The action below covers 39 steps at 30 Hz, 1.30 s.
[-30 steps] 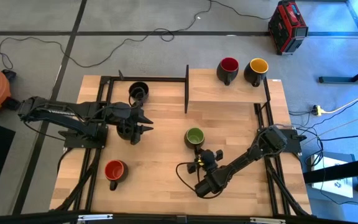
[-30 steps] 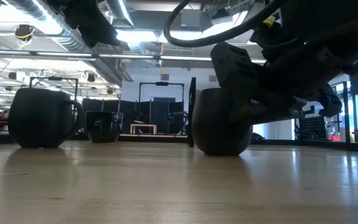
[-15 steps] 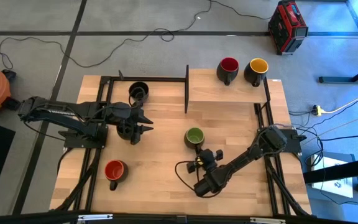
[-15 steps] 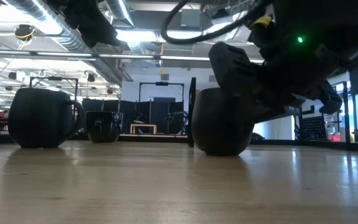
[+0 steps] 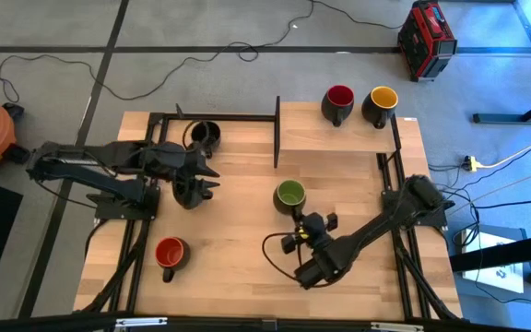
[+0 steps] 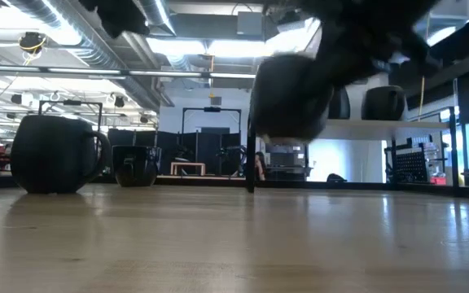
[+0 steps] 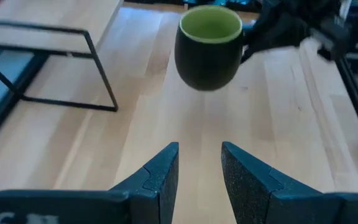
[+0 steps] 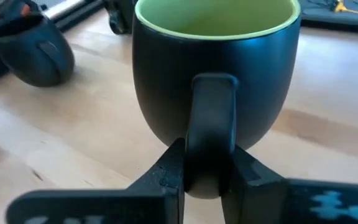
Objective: Place coffee mugs
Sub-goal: Put the green mug on the shelf
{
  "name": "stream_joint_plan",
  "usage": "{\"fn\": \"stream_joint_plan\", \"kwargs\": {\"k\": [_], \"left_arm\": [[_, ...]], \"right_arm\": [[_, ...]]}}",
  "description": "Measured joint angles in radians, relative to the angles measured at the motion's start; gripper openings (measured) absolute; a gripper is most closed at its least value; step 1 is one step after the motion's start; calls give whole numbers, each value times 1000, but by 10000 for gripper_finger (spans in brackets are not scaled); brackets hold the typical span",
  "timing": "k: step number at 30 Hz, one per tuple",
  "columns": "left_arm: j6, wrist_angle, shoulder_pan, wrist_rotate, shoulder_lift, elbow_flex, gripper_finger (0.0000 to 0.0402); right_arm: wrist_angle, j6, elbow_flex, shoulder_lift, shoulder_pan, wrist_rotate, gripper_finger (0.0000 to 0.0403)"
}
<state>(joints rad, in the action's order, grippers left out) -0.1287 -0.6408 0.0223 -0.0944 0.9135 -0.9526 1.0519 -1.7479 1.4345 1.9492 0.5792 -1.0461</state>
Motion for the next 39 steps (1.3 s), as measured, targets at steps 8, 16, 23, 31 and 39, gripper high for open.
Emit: {"fn": "stream_joint_plan", "kwargs": {"k": [8, 16, 23, 31, 39], "left_arm": [[155, -99, -6, 0, -1, -121, 116], [269, -88, -94, 7, -13, -127, 116], [282, -72, -170, 35, -13, -127, 116], [299, -63, -203, 37, -13, -127, 116], [323, -62, -221, 37, -13, -127, 116]], "right_arm": [[7, 121, 0, -170, -69, -14, 46], [-25, 340, 1, -281, -205, -18, 46], [-45, 477, 1, -331, -370, -18, 46], [-305, 847, 0, -346, -561, 152, 46], [-368, 945, -4, -346, -710, 201, 46]]}}
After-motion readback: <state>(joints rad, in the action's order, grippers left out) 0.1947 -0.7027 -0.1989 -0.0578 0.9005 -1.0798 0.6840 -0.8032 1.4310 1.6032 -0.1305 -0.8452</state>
